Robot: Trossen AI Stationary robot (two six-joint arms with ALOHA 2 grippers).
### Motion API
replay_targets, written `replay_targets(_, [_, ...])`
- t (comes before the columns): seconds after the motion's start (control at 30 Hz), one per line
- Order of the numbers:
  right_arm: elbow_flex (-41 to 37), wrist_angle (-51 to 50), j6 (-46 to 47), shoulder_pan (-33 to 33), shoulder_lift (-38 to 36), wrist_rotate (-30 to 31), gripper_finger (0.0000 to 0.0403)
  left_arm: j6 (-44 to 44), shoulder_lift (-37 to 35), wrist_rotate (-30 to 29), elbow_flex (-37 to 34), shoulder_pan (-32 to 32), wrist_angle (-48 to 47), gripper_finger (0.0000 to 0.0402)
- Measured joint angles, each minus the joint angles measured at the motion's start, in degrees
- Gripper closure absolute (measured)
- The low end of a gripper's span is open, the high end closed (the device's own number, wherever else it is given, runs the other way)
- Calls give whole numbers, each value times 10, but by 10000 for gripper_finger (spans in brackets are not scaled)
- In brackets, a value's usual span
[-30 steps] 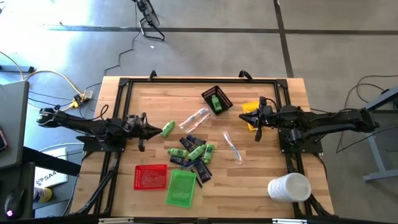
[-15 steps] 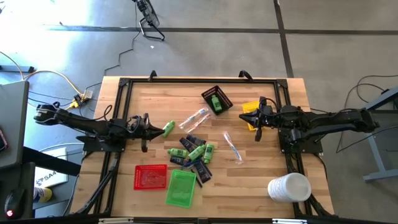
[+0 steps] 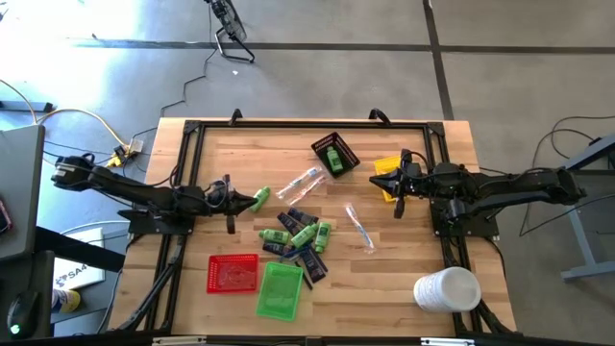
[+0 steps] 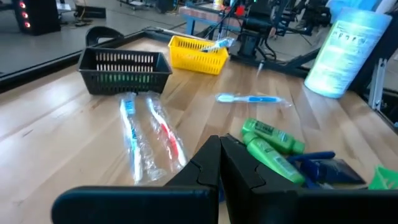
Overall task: Pick & Place Travel size toiletries
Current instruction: Put the shave cream into the red bin
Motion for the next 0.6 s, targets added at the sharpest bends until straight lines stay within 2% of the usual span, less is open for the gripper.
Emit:
replay_targets(0.43, [0,0,0,0,0,0,399,55,124,-16,78,0,4,398])
replay_targets(0.6, [0,0,0,0,0,0,399,74,168,-10,147,0,-99,398])
